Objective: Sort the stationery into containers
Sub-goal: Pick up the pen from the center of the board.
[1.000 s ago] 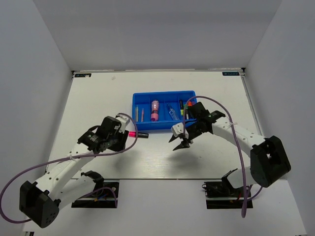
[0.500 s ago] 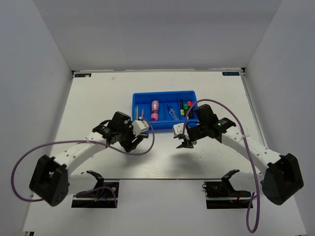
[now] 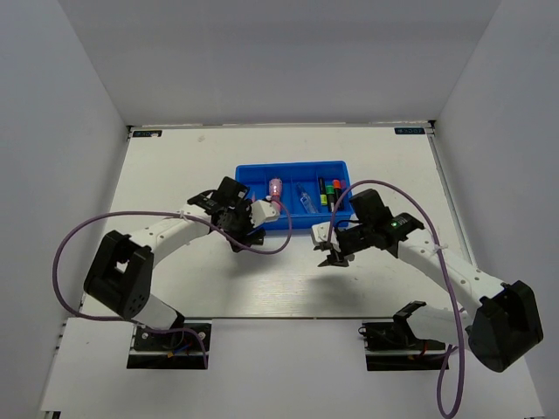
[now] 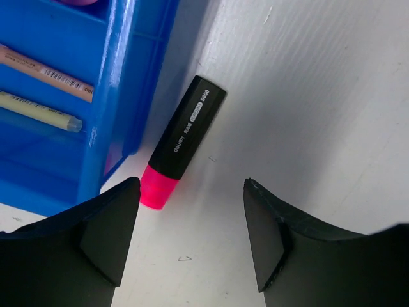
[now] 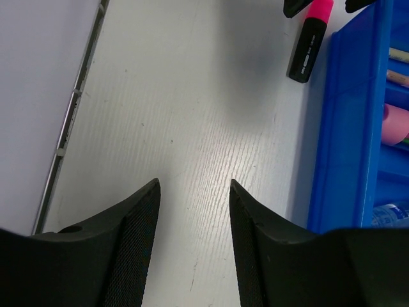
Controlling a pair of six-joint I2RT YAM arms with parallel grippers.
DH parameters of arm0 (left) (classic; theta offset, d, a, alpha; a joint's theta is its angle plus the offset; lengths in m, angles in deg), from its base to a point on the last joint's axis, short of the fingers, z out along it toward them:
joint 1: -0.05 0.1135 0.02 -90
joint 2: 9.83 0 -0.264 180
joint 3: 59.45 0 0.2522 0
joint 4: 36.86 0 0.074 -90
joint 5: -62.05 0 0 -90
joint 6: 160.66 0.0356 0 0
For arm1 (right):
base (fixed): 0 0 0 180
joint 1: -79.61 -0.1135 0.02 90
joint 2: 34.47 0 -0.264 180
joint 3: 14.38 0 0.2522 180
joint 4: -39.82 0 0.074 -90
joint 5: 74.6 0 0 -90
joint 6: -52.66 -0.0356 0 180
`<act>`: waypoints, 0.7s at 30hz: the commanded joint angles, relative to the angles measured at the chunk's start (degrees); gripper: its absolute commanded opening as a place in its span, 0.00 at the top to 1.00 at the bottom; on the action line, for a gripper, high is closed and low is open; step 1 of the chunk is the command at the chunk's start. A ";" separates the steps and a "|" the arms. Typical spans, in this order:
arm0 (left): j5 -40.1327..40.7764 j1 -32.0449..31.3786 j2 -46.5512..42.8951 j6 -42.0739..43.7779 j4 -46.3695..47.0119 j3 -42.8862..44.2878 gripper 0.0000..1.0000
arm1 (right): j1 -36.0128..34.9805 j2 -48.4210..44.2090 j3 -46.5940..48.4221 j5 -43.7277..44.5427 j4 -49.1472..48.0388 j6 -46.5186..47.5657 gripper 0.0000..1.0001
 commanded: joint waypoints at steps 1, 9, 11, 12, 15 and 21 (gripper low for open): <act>0.57 0.68 0.84 3.32 -1.11 1.59 0.24 | 0.45 -0.30 -0.38 -1.59 0.89 0.07 0.49; 1.36 1.12 4.52 5.17 -1.03 2.65 0.24 | 0.98 0.23 0.06 -2.03 1.24 0.34 0.51; 2.07 1.12 5.14 5.43 -0.67 2.91 0.24 | 1.15 0.41 0.23 -2.38 1.41 0.34 0.51; 2.50 1.12 5.49 5.61 -0.58 3.00 0.24 | 1.15 0.40 0.23 -2.47 1.50 0.43 0.51; 3.12 1.03 6.37 6.22 -0.50 3.18 0.24 | 1.41 0.58 0.06 -2.73 1.94 0.60 0.51; 1.90 1.12 7.34 5.61 -1.64 3.00 0.27 | 1.85 0.67 0.14 -3.00 2.29 0.87 0.51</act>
